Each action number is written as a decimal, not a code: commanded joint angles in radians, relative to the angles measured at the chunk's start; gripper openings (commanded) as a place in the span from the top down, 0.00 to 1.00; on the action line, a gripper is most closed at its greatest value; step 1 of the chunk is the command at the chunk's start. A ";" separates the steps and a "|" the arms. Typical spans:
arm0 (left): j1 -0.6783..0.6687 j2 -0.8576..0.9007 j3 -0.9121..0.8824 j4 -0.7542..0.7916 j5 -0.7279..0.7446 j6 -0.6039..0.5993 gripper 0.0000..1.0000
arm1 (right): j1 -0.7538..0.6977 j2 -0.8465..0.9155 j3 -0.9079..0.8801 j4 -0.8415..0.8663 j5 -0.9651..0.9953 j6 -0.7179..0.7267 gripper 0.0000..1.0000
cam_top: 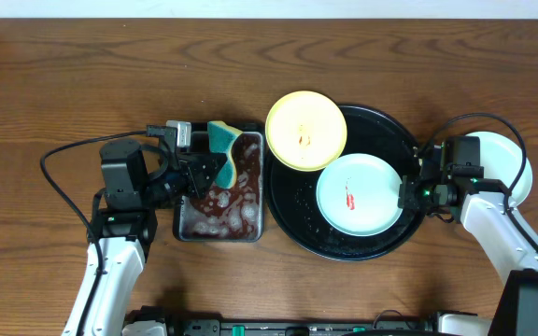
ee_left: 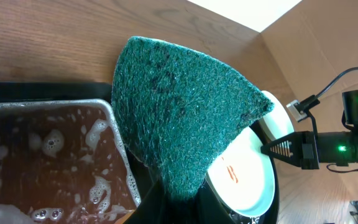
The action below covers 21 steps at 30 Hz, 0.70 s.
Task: Clean dirty plates on tray and stack at the side
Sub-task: 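Carry the sponge with the left gripper over to the pale green plate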
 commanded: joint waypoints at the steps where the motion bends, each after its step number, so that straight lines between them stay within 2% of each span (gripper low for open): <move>1: 0.003 -0.001 0.002 0.011 0.023 0.009 0.93 | 0.011 0.003 -0.006 0.001 0.010 0.008 0.99; 21: 0.003 0.000 0.002 0.011 0.023 0.009 0.93 | 0.011 0.003 -0.006 0.000 0.009 0.008 0.99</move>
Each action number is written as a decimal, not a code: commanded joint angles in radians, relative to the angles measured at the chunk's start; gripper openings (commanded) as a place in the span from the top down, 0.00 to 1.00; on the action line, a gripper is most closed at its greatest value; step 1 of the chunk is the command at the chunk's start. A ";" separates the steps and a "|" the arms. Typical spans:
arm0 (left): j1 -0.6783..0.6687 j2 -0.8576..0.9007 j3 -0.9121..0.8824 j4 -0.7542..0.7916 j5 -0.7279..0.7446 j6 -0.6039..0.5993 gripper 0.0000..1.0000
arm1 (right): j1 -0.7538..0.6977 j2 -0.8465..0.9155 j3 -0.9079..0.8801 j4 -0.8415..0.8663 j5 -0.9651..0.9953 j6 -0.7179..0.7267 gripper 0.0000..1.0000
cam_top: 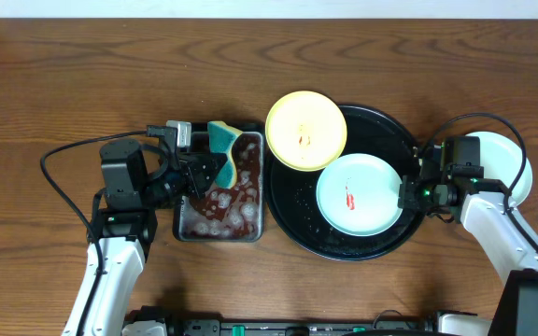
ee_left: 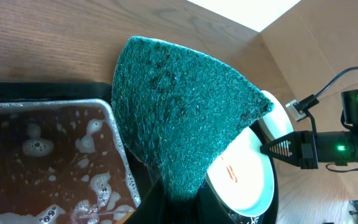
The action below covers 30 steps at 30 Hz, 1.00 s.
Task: Clean dirty plates on tray and stack at the side
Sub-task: 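Carry the sponge with the left gripper over to the pale green plate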
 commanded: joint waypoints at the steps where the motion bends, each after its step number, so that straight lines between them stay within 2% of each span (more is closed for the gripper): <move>1: 0.003 0.002 0.002 0.011 0.020 0.009 0.93 | 0.011 0.003 -0.006 0.000 0.010 0.008 0.99; 7: 0.002 0.024 0.002 0.011 0.007 0.009 0.93 | 0.011 0.003 -0.006 0.000 0.010 0.008 0.99; 12: -0.051 0.075 0.002 -0.011 -0.150 -0.005 0.93 | 0.011 0.003 -0.007 0.000 0.010 0.008 0.99; 16: -0.162 0.139 0.003 -0.051 -0.399 -0.014 0.93 | 0.011 0.003 -0.007 0.000 0.010 0.008 0.99; 17: -0.213 0.162 0.005 -0.066 -0.515 -0.017 0.93 | 0.011 0.003 -0.007 0.000 0.009 0.008 0.99; 20: -0.335 0.200 0.068 -0.201 -0.800 -0.017 0.93 | 0.011 0.003 -0.007 0.000 0.010 0.008 0.99; 21: -0.358 0.205 0.092 -0.236 -0.834 -0.017 0.93 | 0.011 0.003 -0.007 0.000 0.010 0.008 0.99; 26: -0.457 0.208 0.259 -0.381 -0.855 -0.018 0.93 | 0.011 0.003 -0.007 0.000 0.009 0.008 0.99; 30: -0.540 0.208 0.348 -0.397 -0.826 -0.048 0.93 | 0.011 0.003 -0.008 0.000 0.009 0.008 0.99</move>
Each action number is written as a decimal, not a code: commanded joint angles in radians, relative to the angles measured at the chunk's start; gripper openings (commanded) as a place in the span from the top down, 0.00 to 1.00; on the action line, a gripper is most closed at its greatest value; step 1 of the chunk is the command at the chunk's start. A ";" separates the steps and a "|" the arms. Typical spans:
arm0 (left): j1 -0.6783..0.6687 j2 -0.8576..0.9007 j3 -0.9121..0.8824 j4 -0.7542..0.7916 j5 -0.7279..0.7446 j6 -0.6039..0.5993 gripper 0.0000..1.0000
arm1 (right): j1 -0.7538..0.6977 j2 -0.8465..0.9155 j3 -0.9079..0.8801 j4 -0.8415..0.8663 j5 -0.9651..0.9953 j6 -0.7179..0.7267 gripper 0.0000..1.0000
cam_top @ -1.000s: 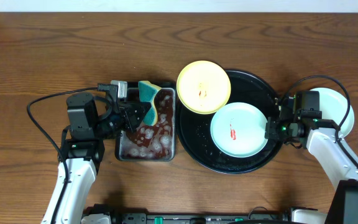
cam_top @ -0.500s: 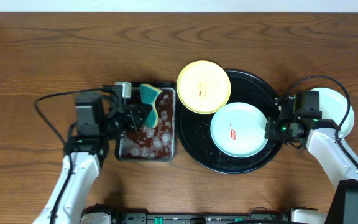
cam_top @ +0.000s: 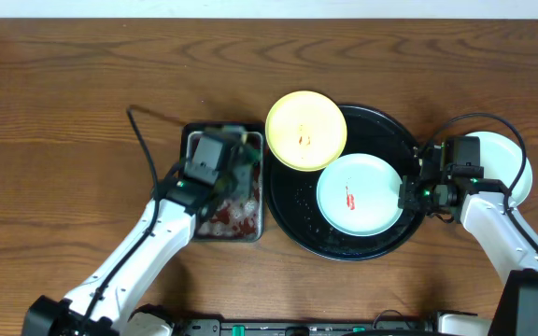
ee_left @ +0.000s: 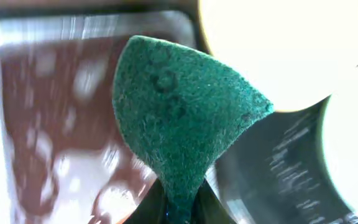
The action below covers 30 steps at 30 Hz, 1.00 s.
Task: Clean dirty plates on tray and stack at the side
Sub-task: 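Carry the sponge with the left gripper over to the pale green plate, then scrub the pale green plate with the sponge while the right gripper holds it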
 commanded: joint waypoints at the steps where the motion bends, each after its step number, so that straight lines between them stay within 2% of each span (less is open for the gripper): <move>1: -0.087 -0.013 0.092 0.027 -0.013 -0.028 0.93 | 0.011 0.003 -0.008 0.000 0.005 0.008 0.99; 7: -0.233 0.041 0.091 0.215 0.034 -0.089 0.93 | 0.027 0.003 -0.014 -0.010 0.005 0.008 0.99; 14: -0.381 0.251 0.091 0.445 0.034 -0.214 0.93 | 0.035 0.003 -0.014 -0.011 0.005 0.008 0.99; 21: -0.468 0.454 0.091 0.630 0.033 -0.264 0.93 | 0.035 0.003 -0.015 -0.011 0.005 0.008 0.99; 25: -0.476 0.520 0.091 0.642 0.032 -0.263 0.93 | 0.035 0.003 -0.015 -0.011 0.005 0.008 0.99; 30: -0.461 0.540 0.092 0.499 -0.084 -0.259 0.93 | 0.035 0.003 -0.015 -0.011 0.005 0.008 0.99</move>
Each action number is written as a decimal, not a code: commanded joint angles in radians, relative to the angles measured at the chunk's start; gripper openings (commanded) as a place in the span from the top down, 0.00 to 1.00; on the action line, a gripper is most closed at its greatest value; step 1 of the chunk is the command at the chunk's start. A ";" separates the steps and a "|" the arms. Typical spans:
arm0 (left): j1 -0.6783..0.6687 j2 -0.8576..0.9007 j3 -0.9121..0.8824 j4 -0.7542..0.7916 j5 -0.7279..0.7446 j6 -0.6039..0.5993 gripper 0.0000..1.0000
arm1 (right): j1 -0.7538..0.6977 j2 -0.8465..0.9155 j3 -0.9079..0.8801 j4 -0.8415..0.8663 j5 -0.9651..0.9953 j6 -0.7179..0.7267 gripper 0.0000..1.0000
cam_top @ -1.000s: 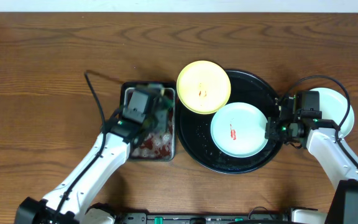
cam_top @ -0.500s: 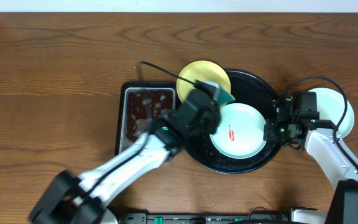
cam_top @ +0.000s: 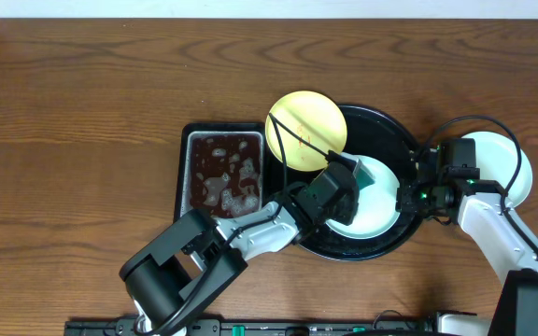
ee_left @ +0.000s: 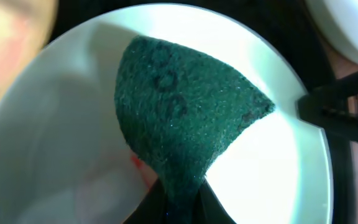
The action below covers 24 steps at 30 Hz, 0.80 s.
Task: Clean dirty plates on tray and stack at the side
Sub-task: 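Scrub the pale green plate with the sponge while the right gripper holds it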
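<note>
A light-blue plate [cam_top: 383, 217] lies on the round black tray [cam_top: 381, 118]. My left gripper [ee_left: 179, 194] is shut on a green sponge [ee_left: 179, 118] and presses it onto this plate [ee_left: 73, 124]. A red smear [ee_left: 138, 163] shows at the sponge's edge. In the overhead view the sponge [cam_top: 374, 174] sits at the plate's upper part, with the left gripper [cam_top: 351, 183] beside it. My right gripper [cam_top: 407, 198] is closed on the plate's right rim; its fingers [ee_left: 334, 102] meet there. A yellow plate [cam_top: 302, 126] with a reddish mark leans on the tray's upper-left rim.
A metal pan of brown soapy water [cam_top: 222, 173] stands left of the tray. A white dish [cam_top: 519, 166] sits on the table at the far right, behind the right arm. The left arm stretches over the tray's lower left. Cables trail over the yellow plate.
My left gripper has moved with the sponge from over the soapy pan to the light-blue plate on the tray. The right gripper has stayed at the plate's rim.
The left gripper held the sponge at the pan's far corner for two moments, the water foaming. It then held the sponge above the pan's right side, and now rests it on the light-blue plate. The right gripper stayed at the plate's rim throughout.
</note>
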 commanded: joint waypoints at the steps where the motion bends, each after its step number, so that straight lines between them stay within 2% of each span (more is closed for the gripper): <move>1: 0.024 0.020 -0.003 -0.113 -0.129 -0.008 0.93 | 0.016 0.002 -0.004 0.002 -0.002 0.008 0.99; 6: 0.056 -0.041 0.000 -0.151 -0.086 -0.009 0.93 | 0.016 0.002 -0.004 0.002 -0.002 0.008 0.99; 12: 0.056 -0.120 0.007 -0.018 -0.051 -0.011 0.92 | 0.016 0.002 -0.004 0.002 -0.002 0.008 0.99; 17: 0.054 -0.080 0.007 0.077 -0.051 -0.040 0.92 | 0.016 0.002 -0.004 0.003 -0.002 0.008 0.99; 24: 0.054 0.016 0.007 0.114 -0.052 -0.046 0.92 | 0.016 0.002 -0.004 0.002 -0.002 0.008 0.99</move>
